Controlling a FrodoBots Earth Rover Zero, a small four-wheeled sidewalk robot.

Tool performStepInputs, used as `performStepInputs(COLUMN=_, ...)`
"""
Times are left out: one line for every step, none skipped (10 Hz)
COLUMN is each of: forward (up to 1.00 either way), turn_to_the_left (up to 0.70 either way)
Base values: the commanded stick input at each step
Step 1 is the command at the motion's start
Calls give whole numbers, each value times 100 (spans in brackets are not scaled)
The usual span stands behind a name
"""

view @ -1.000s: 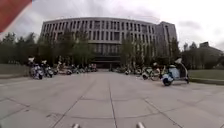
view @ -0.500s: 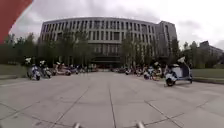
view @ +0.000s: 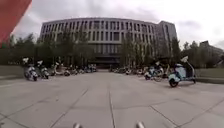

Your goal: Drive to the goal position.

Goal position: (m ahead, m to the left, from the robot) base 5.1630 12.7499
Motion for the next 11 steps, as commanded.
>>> performStepInputs(forward=45, turn_to_the_left=0)
performStepInputs(forward=45, turn_to_the_left=0)
performStepInputs(forward=45, turn_to_the_left=0)
performStepInputs(forward=45, turn_to_the_left=0)
performStepInputs(forward=45, turn_to_the_left=0)
performStepInputs(forward=45, turn_to_the_left=0)
performStepInputs(forward=45, turn_to_the_left=0)
performStepInputs(forward=45, turn_to_the_left=0)
performStepInputs(forward=45, turn_to_the_left=0)
performStepInputs(forward=45, turn_to_the_left=0)
performStepInputs(forward=45, turn_to_the_left=0)
